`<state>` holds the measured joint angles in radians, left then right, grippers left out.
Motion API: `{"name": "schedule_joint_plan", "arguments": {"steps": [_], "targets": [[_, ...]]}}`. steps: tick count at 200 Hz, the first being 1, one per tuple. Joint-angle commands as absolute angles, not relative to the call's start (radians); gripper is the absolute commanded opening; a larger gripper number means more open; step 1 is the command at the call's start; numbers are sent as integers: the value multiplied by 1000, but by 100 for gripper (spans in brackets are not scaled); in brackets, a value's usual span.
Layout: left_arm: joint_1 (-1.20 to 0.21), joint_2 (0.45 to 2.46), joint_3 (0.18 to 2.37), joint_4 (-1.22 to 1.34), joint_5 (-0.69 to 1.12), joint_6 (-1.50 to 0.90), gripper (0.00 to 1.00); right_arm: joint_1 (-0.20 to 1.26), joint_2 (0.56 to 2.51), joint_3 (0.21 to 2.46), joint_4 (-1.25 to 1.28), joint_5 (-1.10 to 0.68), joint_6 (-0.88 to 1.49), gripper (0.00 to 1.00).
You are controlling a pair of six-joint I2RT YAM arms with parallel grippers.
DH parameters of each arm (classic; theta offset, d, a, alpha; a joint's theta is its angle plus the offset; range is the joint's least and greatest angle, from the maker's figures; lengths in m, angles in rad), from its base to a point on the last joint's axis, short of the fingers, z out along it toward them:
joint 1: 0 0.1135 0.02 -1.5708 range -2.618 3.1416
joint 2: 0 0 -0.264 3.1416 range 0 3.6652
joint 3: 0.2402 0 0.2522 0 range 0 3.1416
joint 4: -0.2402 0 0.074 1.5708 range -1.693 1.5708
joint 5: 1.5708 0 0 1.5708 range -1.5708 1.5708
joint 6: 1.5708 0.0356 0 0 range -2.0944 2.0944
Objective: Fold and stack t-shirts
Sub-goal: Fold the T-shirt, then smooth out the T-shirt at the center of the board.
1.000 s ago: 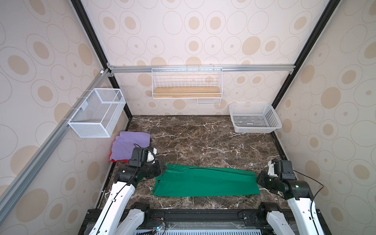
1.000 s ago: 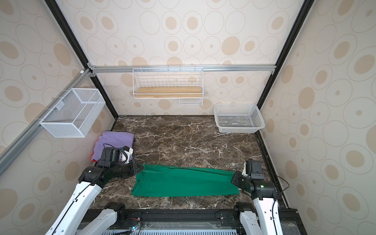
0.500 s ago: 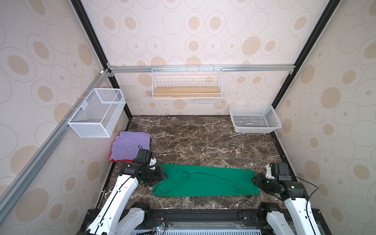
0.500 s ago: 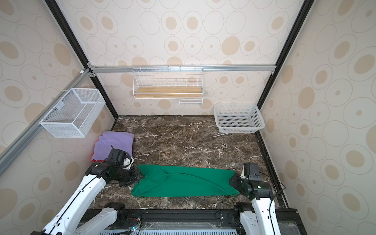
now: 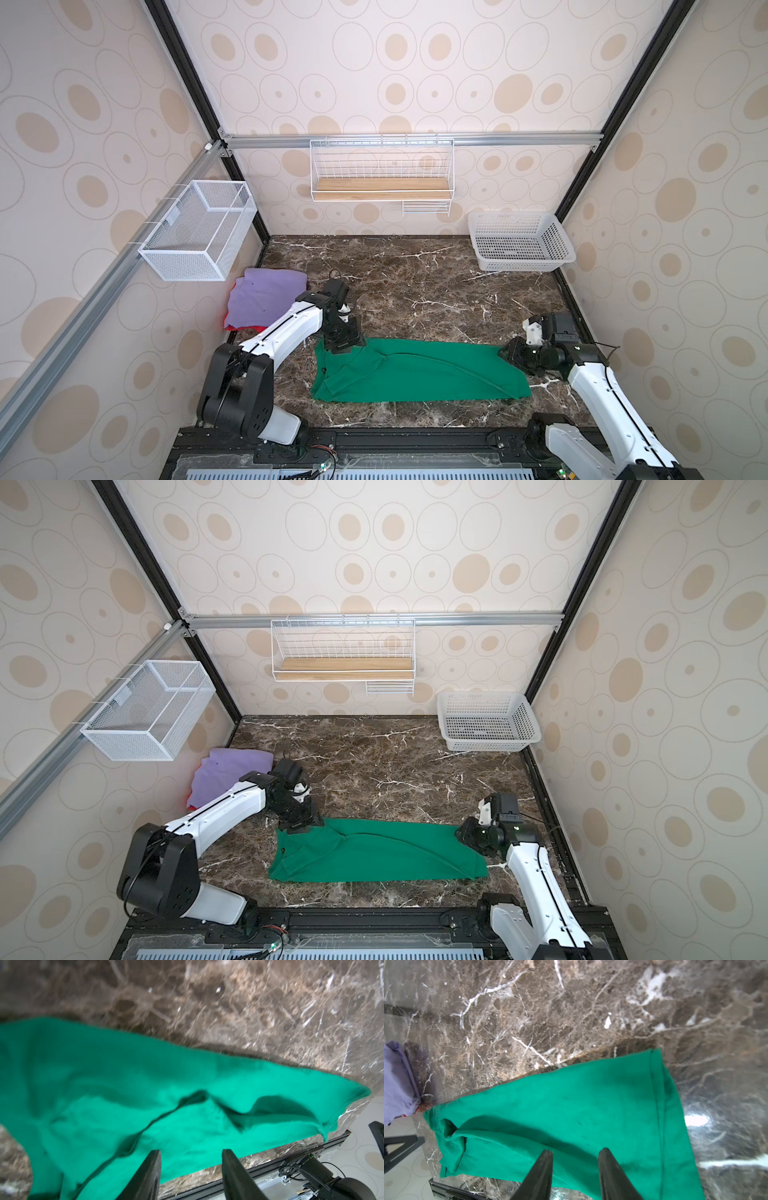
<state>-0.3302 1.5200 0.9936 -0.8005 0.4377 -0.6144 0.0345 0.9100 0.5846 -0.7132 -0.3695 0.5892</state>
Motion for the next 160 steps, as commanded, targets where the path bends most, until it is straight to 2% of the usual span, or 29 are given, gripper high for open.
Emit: {"name": "schedule_joint_plan", "arguments": {"steps": [1, 71, 77, 82, 100, 160], "targets": [[-346, 1587, 1038, -779, 464, -582, 51, 38, 920, 565, -683, -393, 560, 42], [-410, 1750, 1144, -790, 489, -550, 53, 36, 994, 559, -630, -411, 541, 41], [-414, 1757, 1151, -795, 488, -546, 50, 38, 1000, 558, -626, -414, 539, 42], [-417, 1761, 1154, -801, 489, -541, 44, 37, 1004, 560, -626, -413, 537, 42], [-427, 1757, 1163, -840, 489, -519, 0, 37, 1014, 561, -629, -406, 527, 41], [-451, 1597, 1155, -999, 425, -481, 0, 37, 1020, 539, -604, -392, 526, 42]]}}
